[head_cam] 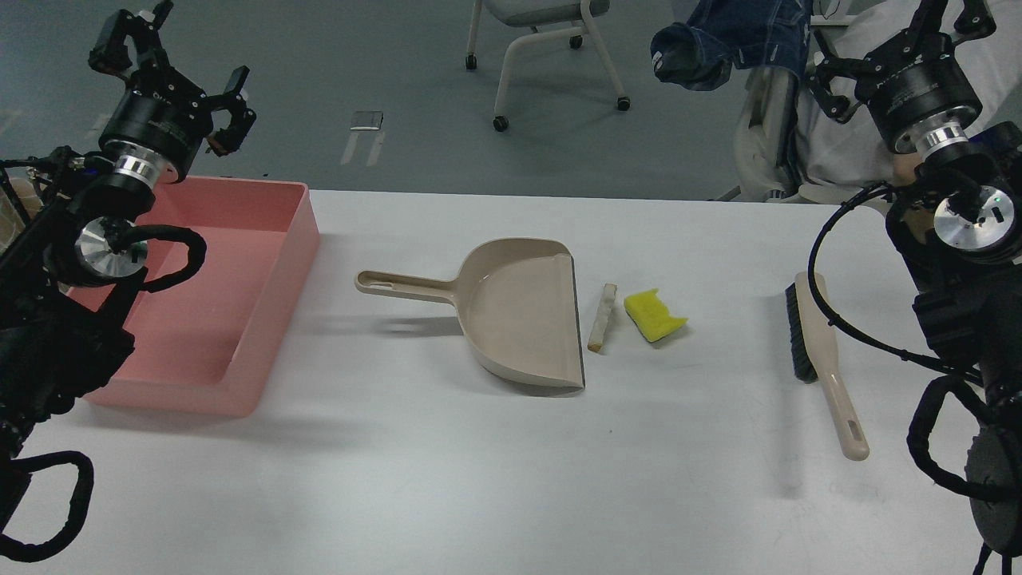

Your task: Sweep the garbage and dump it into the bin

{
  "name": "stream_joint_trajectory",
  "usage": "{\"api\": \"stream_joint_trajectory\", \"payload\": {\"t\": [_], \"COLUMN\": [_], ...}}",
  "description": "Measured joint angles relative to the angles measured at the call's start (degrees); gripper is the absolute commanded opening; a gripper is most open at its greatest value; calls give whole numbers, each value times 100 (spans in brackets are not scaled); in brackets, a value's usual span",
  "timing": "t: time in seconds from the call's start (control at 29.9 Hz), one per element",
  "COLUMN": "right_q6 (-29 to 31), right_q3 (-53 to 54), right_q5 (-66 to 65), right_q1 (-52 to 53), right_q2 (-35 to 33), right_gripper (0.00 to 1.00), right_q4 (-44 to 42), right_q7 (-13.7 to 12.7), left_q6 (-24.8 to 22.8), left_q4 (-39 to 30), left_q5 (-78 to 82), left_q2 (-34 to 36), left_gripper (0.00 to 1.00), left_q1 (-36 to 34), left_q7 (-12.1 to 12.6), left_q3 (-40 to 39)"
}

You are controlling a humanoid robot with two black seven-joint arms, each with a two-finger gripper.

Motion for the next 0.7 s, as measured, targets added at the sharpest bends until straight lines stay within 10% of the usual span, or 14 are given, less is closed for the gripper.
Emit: {"api": "stream_joint_trajectory", "payload": {"t": [0.7], "right_q6": [0], "right_q3": [10], "right_q5": [31], "right_q1": [-462], "right_q2": [-2], "right_gripper": [100], "right_q4": [673], "right_q7": [-10], "left_q6": [-53], "left_q4": [-24], "left_q5": [-61], "left_q2": [-126], "left_gripper": [98], "left_q1": [-27], "left_q7": [-205], "left_q3": [-7]}}
